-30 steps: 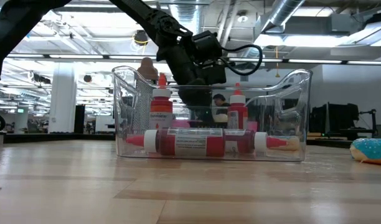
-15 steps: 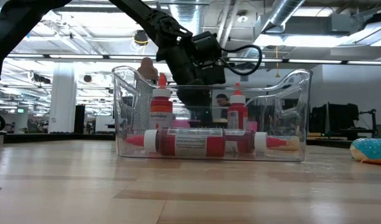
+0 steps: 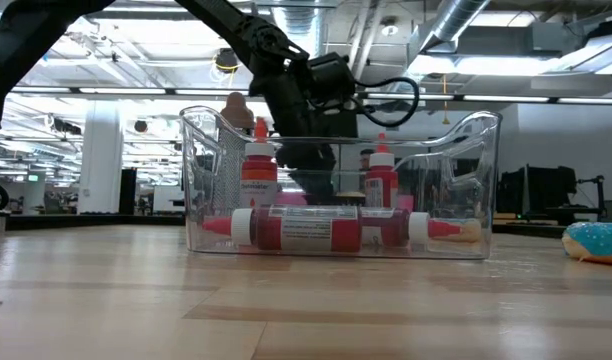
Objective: Pick & Place Food Item
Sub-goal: Put the pink donut into the black bin, then put the light blue donut into the black bin
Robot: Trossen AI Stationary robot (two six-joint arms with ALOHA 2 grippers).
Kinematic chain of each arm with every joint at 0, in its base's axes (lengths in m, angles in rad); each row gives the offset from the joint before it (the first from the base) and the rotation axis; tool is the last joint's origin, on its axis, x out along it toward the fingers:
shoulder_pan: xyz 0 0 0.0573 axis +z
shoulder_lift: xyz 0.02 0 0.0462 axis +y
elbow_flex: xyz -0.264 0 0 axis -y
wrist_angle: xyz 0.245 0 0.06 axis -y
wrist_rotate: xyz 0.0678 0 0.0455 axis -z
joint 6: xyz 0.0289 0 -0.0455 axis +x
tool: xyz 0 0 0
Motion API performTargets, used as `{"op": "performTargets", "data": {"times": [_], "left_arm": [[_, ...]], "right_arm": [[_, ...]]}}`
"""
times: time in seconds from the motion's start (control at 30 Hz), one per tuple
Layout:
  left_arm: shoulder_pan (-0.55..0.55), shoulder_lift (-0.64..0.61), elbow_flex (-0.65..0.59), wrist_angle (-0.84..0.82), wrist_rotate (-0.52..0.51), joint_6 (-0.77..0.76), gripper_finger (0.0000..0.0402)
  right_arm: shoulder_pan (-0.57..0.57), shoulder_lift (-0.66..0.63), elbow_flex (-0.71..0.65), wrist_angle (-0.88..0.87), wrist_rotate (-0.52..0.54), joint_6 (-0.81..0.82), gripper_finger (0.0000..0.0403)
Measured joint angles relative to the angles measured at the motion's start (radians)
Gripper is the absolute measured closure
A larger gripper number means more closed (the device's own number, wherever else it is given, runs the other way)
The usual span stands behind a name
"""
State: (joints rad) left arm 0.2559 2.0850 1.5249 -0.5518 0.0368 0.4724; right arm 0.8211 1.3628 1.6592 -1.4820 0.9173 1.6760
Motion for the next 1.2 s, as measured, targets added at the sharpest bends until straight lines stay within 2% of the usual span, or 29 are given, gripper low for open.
{"op": "performTargets", "data": {"times": [0.3, 0.6, 0.83, 1.2], "left_arm": [[0.001, -0.047, 0.0, 0.029, -0.081, 0.047, 0.025], [0.008, -0.071, 0.001, 0.025, -0.082, 0.071, 0.0234], [-0.002, -0.071, 0.001, 0.017, -0.083, 0.091, 0.024], [0.003, -0.096, 0.001, 0.004, -0.139, 0.154, 0.0245]], "right_arm": [[0.004, 0.0, 0.0, -0.006, 0.0, 0.0, 0.0191], [0.004, 0.0, 0.0, -0.006, 0.005, -0.008, 0.0191], [0.004, 0.0, 0.0, -0.005, 0.005, -0.008, 0.0191], [0.012, 0.0, 0.0, -0.003, 0.005, -0.008, 0.0191]]}}
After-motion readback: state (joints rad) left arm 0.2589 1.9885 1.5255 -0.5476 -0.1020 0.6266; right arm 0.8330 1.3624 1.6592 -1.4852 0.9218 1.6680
